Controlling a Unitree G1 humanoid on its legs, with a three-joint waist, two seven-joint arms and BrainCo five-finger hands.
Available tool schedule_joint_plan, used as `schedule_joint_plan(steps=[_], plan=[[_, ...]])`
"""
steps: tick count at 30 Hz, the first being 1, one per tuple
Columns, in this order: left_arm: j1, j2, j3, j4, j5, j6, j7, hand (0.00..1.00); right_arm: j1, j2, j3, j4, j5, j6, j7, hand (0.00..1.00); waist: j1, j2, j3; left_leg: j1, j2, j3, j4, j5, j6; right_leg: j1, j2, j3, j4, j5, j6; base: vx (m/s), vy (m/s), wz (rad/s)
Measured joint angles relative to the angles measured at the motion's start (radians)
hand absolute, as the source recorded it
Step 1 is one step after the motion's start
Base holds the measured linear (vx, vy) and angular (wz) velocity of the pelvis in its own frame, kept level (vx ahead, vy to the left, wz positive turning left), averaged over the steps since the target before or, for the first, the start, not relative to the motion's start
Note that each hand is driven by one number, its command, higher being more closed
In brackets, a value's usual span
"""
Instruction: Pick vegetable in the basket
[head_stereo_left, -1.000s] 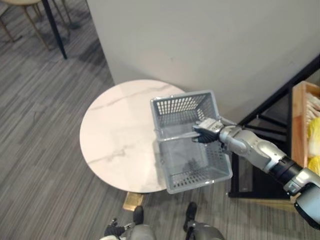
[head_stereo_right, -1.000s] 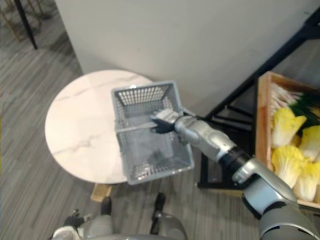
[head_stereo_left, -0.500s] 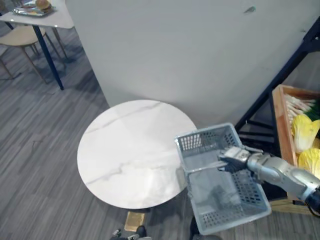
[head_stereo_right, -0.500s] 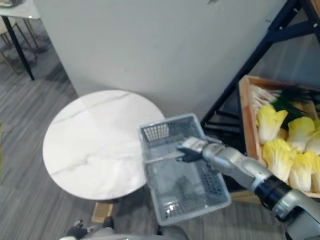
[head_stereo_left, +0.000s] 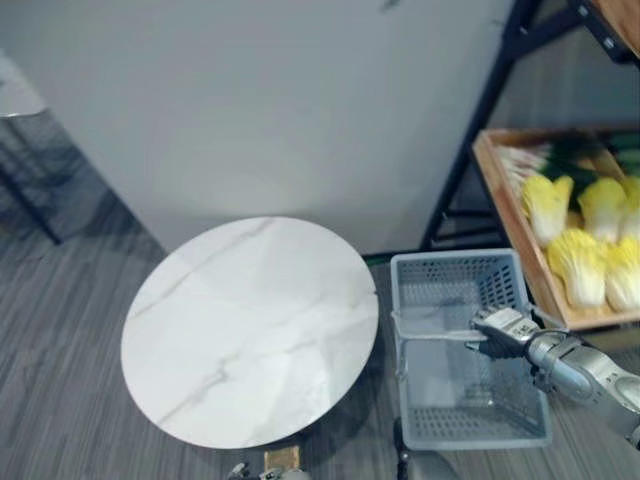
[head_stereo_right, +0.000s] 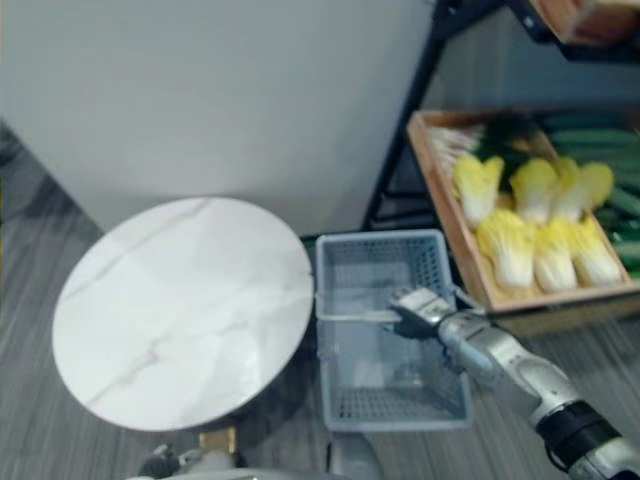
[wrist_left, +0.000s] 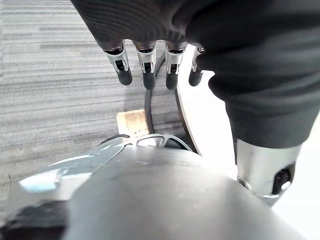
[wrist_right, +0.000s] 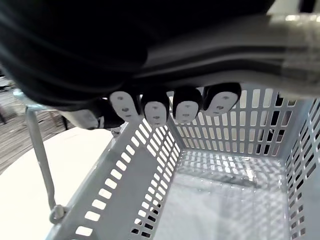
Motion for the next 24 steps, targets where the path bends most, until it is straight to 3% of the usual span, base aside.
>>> schedule_joint_plan(steps=[1,2,3,5,6,10,11,15,16,17,18,19,20,22,24], plan=[[-0.010,0.000,-0.009,0.009,0.015,0.001,0.001,0.00,-0.021,0.028,0.015,0.002,-0.006,0.007,0.000,1.00,0.004,0.023,0.008,0.005,0.037,0.077,-0.030,0.025,0.028,-0.029,-0.017,-0.135,0.064,-0.023,-0.078,-0.31,0.240,-1.80],[-0.014,0.006,-0.008,0.016,0.023,0.003,0.005,0.00,-0.047,0.042,0.041,0.001,-0.006,0.001,-0.002,1.00,0.001,0.040,0.024,0.015,0.076,0.131,-0.030,0.024,0.034,-0.062,-0.030,-0.294,0.281,-0.029,-0.193,-0.23,0.216,-2.00],[-0.013,0.011,-0.011,0.018,0.023,0.002,0.008,0.00,-0.063,0.048,0.056,0.003,-0.005,-0.008,-0.006,1.00,0.003,0.034,0.035,0.054,0.090,0.199,-0.046,0.028,0.041,-0.036,-0.071,-0.407,0.453,-0.058,-0.224,-0.14,0.168,-1.82],[-0.012,0.027,-0.037,0.018,0.030,0.007,0.005,0.00,-0.092,0.057,0.084,0.003,-0.010,-0.025,-0.007,1.00,0.014,0.025,0.030,0.094,0.093,0.292,-0.058,0.027,0.049,0.052,-0.116,-0.469,0.555,-0.091,-0.220,-0.23,0.050,-2.39],[-0.039,0.018,-0.055,0.022,0.032,0.008,-0.006,0.00,-0.140,0.082,0.149,0.011,-0.042,-0.033,-0.007,1.00,0.019,0.016,0.023,0.101,0.124,0.491,-0.062,0.053,0.045,0.155,-0.138,-0.484,0.465,-0.127,-0.166,-0.37,-0.158,-2.76],[-0.045,0.008,-0.061,0.058,0.031,0.009,-0.006,0.00,-0.138,0.079,0.153,0.010,-0.043,-0.022,-0.007,1.00,0.004,0.033,0.014,0.073,0.127,0.506,-0.128,0.132,0.015,0.171,-0.072,-0.483,0.319,-0.127,-0.141,-0.22,-0.292,-0.80],[-0.052,0.001,-0.058,0.056,0.032,0.009,0.000,0.00,-0.158,0.086,0.153,-0.004,-0.043,-0.018,-0.012,1.00,0.029,0.040,0.007,0.071,0.173,0.580,-0.131,0.191,0.020,0.234,0.021,-0.471,0.059,-0.081,-0.101,-0.28,-0.463,-0.81],[-0.044,-0.010,-0.059,0.061,0.034,0.011,-0.001,0.00,-0.145,0.075,0.148,-0.030,-0.050,-0.014,-0.017,1.00,-0.007,0.060,-0.007,0.078,0.214,0.585,-0.125,0.239,0.016,0.240,0.067,-0.463,0.021,-0.064,-0.122,-0.09,-0.186,-0.33],[-0.045,-0.010,-0.034,0.062,0.029,0.009,0.001,0.00,-0.130,0.093,0.149,-0.028,-0.055,-0.014,-0.017,1.00,0.003,0.051,-0.005,0.065,0.286,0.527,0.005,0.225,0.024,0.260,0.093,-0.438,-0.006,-0.039,-0.145,0.01,-0.167,-0.88],[-0.024,-0.016,0.017,0.056,0.030,0.005,0.001,0.00,-0.114,0.117,0.149,-0.031,-0.064,-0.021,-0.023,1.00,0.035,0.051,-0.006,0.019,0.343,0.285,0.184,0.239,0.021,0.296,0.129,-0.382,-0.011,-0.038,-0.162,0.02,-0.191,-1.77],[0.014,-0.024,0.030,0.031,0.020,-0.001,0.005,0.00,-0.110,0.130,0.163,-0.022,-0.063,-0.033,-0.039,1.00,0.063,0.048,-0.019,-0.035,0.271,-0.054,0.232,0.222,-0.022,0.298,0.121,-0.278,-0.001,-0.044,-0.181,0.03,-0.096,-2.05],[0.030,-0.032,0.029,0.021,0.018,-0.008,0.005,0.00,-0.114,0.132,0.166,-0.023,-0.063,-0.036,-0.043,1.00,0.070,0.039,-0.016,-0.039,0.211,-0.194,0.215,0.174,-0.056,0.285,0.112,-0.238,0.010,-0.051,-0.193,0.06,0.014,-2.03],[0.042,-0.045,0.026,0.022,0.016,-0.014,0.003,0.00,-0.127,0.131,0.169,-0.023,-0.056,-0.040,-0.051,1.00,0.062,0.062,-0.025,-0.052,0.130,-0.334,0.171,0.122,-0.064,0.258,0.103,-0.188,0.026,-0.050,-0.193,0.06,0.074,-1.54],[0.043,-0.070,0.026,0.031,0.015,-0.014,0.006,0.00,-0.121,0.104,0.170,-0.024,-0.038,-0.031,-0.057,1.00,0.053,0.106,-0.023,-0.050,0.084,-0.381,0.051,0.111,-0.081,0.236,0.117,-0.109,0.030,-0.031,-0.174,0.04,0.045,-1.29],[0.041,-0.083,0.026,0.030,0.016,-0.016,0.006,0.00,-0.117,0.083,0.173,-0.024,-0.039,-0.013,-0.056,1.00,0.052,0.135,-0.017,-0.050,0.078,-0.380,-0.037,0.129,-0.084,0.228,0.139,-0.078,0.030,-0.041,-0.170,0.00,0.097,-0.81]])
